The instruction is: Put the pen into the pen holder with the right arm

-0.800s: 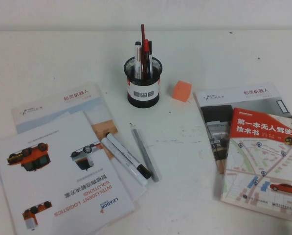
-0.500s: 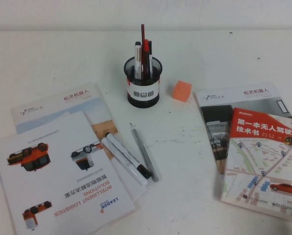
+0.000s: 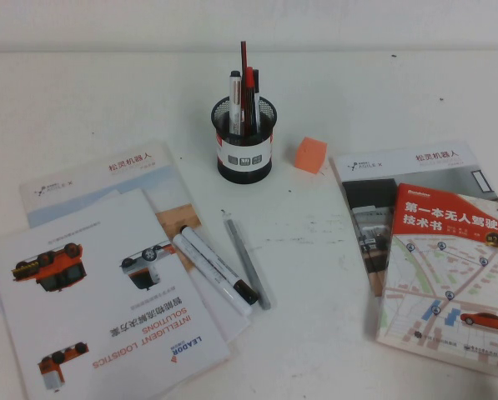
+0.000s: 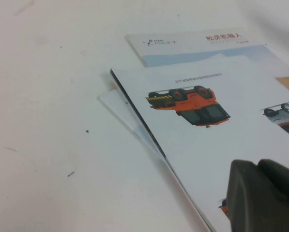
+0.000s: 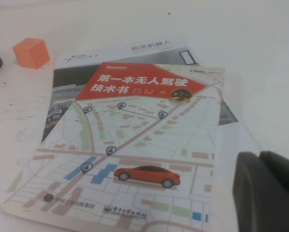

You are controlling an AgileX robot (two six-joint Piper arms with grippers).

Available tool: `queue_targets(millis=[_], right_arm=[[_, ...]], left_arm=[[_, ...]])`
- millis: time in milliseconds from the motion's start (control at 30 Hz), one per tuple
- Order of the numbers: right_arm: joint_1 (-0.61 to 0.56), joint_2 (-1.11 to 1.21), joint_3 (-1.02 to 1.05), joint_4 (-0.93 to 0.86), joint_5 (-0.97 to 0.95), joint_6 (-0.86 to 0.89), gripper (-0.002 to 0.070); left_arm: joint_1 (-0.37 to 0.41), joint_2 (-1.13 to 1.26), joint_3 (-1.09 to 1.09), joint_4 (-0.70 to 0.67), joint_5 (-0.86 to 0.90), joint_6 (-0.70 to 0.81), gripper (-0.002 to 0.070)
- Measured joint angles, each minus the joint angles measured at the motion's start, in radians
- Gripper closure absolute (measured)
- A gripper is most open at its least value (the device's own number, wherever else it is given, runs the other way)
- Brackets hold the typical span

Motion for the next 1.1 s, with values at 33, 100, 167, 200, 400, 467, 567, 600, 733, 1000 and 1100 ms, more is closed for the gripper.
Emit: queue_targets(millis=[33, 100, 167, 200, 400, 467, 567, 600, 733, 1000, 1100], right_arm=[[0.000, 0.000, 0.000, 0.000, 0.000, 0.000, 0.0696], [0.000, 0.000, 0.000, 0.000, 0.000, 0.000, 0.0696], [0.000, 0.000, 0.000, 0.000, 0.000, 0.000, 0.0696], [0.000, 0.000, 0.000, 0.000, 0.000, 0.000, 0.0696], [0.000, 0.000, 0.000, 0.000, 0.000, 0.000, 0.0696], [0.000, 0.000, 0.000, 0.006, 0.000, 0.000, 0.0696], [0.000, 0.000, 0.000, 0.054, 0.000, 0.000, 0.0696], [0.000, 0.000, 0.000, 0.089, 0.000, 0.000, 0.0696], [0.000, 0.000, 0.000, 0.302, 0.000, 0.000, 0.0696], [0.000, 0.000, 0.000, 1.076, -0.018, 0.004, 0.0696], [0.000, 0.000, 0.000, 1.180, -0.030, 0.004, 0.0696]], left_arm=[[0.000, 0.000, 0.000, 0.000, 0.000, 0.000, 0.0677], [0.000, 0.000, 0.000, 0.000, 0.000, 0.000, 0.0677], [0.000, 0.000, 0.000, 0.000, 0.000, 0.000, 0.0678], [0.000, 0.000, 0.000, 0.000, 0.000, 0.000, 0.0677], [0.000, 0.000, 0.000, 0.000, 0.000, 0.000, 0.0678], [0.000, 0.000, 0.000, 0.000, 0.000, 0.000, 0.0677], [0.000, 0.000, 0.000, 0.000, 0.000, 0.000, 0.0678], [0.000, 0.000, 0.000, 0.000, 0.000, 0.000, 0.0677], [0.000, 0.000, 0.000, 0.000, 0.000, 0.000, 0.0678], [0.000, 0.000, 0.000, 0.000, 0.000, 0.000, 0.0678], [0.000, 0.000, 0.000, 0.000, 0.000, 0.000, 0.0677]])
